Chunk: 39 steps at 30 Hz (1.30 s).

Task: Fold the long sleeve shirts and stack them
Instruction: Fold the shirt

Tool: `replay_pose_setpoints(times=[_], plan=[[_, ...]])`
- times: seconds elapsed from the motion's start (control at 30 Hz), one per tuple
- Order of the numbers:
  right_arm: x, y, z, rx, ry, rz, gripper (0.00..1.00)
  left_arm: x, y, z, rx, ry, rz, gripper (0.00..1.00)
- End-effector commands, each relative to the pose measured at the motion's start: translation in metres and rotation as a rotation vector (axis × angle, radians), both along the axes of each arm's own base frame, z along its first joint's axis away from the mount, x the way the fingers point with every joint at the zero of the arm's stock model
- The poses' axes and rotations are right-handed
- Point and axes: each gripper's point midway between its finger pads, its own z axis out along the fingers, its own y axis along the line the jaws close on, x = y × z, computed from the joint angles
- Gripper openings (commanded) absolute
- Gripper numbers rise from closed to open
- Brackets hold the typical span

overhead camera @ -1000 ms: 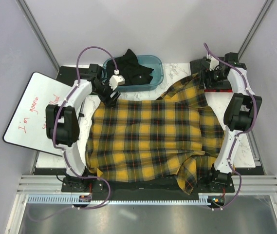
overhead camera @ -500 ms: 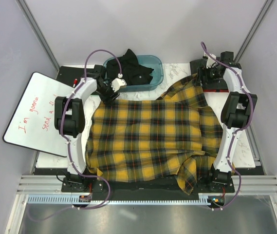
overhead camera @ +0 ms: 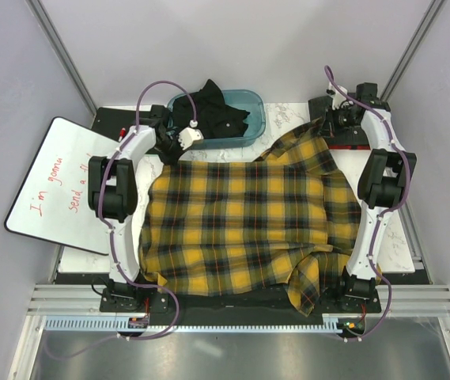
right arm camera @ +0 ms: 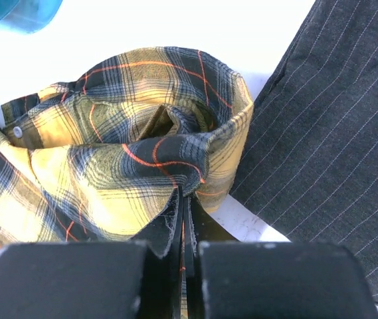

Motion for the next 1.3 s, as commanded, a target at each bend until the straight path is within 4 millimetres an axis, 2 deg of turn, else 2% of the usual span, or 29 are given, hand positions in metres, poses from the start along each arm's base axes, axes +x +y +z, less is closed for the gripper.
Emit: replay_pose_setpoints(times=[0.0,0.03,0.07,0.17,0.3,0.33,0.4,0.47,0.53,0.57,0.63,0.67,0.7,0.73,0.77,0.8,0.83,0.87,0.9,0.93,0.97,1.0,1.03,1.07,1.1,1.17,1.2,1.23,1.27], plan=[[0.011,0.001,0.057,0.021,-0.123,0.005,0.00,0.011,0.004,0.027,0.002,-0.072,-0.033,0.07],[0.013,-0.001,0.067,0.022,-0.142,-0.006,0.00,0.014,0.005,0.037,-0.004,-0.093,-0.019,0.02],[0.015,-0.003,0.075,0.023,-0.158,-0.014,0.00,0.016,0.006,0.044,-0.014,-0.104,-0.011,0.02],[0.018,-0.016,0.117,0.013,-0.244,-0.045,0.00,0.029,0.010,0.073,-0.059,-0.170,0.058,0.02],[0.022,-0.025,0.133,-0.019,-0.291,-0.071,0.00,0.041,0.009,0.100,-0.079,-0.238,0.085,0.02],[0.022,-0.025,0.134,-0.017,-0.296,-0.066,0.00,0.037,0.003,0.099,-0.084,-0.232,0.052,0.02],[0.024,-0.023,0.130,-0.011,-0.289,-0.069,0.00,0.044,0.007,0.100,-0.040,-0.265,0.079,0.02],[0.026,-0.021,0.127,0.001,-0.277,-0.067,0.00,0.034,0.001,0.090,-0.054,-0.211,0.027,0.02],[0.024,-0.022,0.138,0.012,-0.289,-0.070,0.00,0.034,0.007,0.084,-0.006,-0.213,0.048,0.02],[0.018,-0.021,0.148,0.007,-0.304,-0.056,0.00,0.032,0.008,0.091,-0.020,-0.220,0.046,0.02],[0.004,-0.018,0.152,-0.005,-0.290,-0.035,0.00,0.027,0.014,0.091,0.002,-0.236,0.047,0.02],[-0.007,-0.017,0.169,-0.023,-0.318,-0.027,0.00,0.027,0.016,0.095,0.001,-0.260,0.050,0.02],[-0.017,-0.019,0.161,-0.054,-0.294,-0.012,0.00,0.017,0.015,0.102,0.003,-0.269,0.027,0.02],[-0.024,-0.019,0.163,-0.074,-0.295,-0.004,0.00,0.013,0.016,0.105,0.003,-0.276,0.023,0.02],[-0.037,-0.019,0.177,-0.095,-0.321,0.004,0.00,0.009,0.015,0.107,-0.001,-0.281,0.020,0.02],[-0.050,-0.018,0.164,-0.110,-0.287,0.027,0.00,0.001,0.016,0.115,0.000,-0.295,0.007,0.02],[-0.058,-0.018,0.161,-0.124,-0.276,0.034,0.00,-0.005,0.015,0.116,-0.002,-0.296,-0.004,0.02],[-0.070,-0.016,0.172,-0.138,-0.295,0.040,0.00,-0.010,0.015,0.119,-0.005,-0.304,-0.008,0.02],[-0.083,-0.015,0.156,-0.146,-0.251,0.060,0.00,-0.018,0.017,0.112,0.001,-0.288,-0.017,0.02],[-0.091,-0.016,0.153,-0.157,-0.236,0.065,0.00,-0.024,0.016,0.120,-0.001,-0.306,-0.029,0.02],[-0.101,-0.015,0.158,-0.172,-0.243,0.066,0.00,-0.033,0.018,0.112,0.006,-0.285,-0.038,0.02],[-0.114,-0.014,0.146,-0.170,-0.197,0.073,0.00,-0.037,0.018,0.111,0.011,-0.287,-0.053,0.02],[-0.121,-0.014,0.143,-0.183,-0.188,0.086,0.00,-0.043,0.018,0.116,0.009,-0.299,-0.065,0.02],[-0.132,-0.015,0.149,-0.199,-0.199,0.087,0.00,-0.054,0.019,0.104,0.014,-0.266,-0.073,0.02],[-0.145,-0.013,0.136,-0.196,-0.158,0.094,0.00,-0.060,0.019,0.103,0.020,-0.267,-0.089,0.02],[-0.161,-0.013,0.137,-0.218,-0.165,0.095,0.00,-0.076,0.020,0.097,0.021,-0.252,-0.104,0.02],[-0.174,-0.011,0.123,-0.213,-0.122,0.107,0.00,-0.083,0.021,0.094,0.022,-0.247,-0.113,0.02],[-0.183,-0.011,0.126,-0.227,-0.133,0.112,0.00,-0.088,0.020,0.091,0.022,-0.242,-0.122,0.02],[-0.194,-0.011,0.112,-0.235,-0.098,0.119,0.00,-0.099,0.021,0.087,0.022,-0.232,-0.129,0.02]])
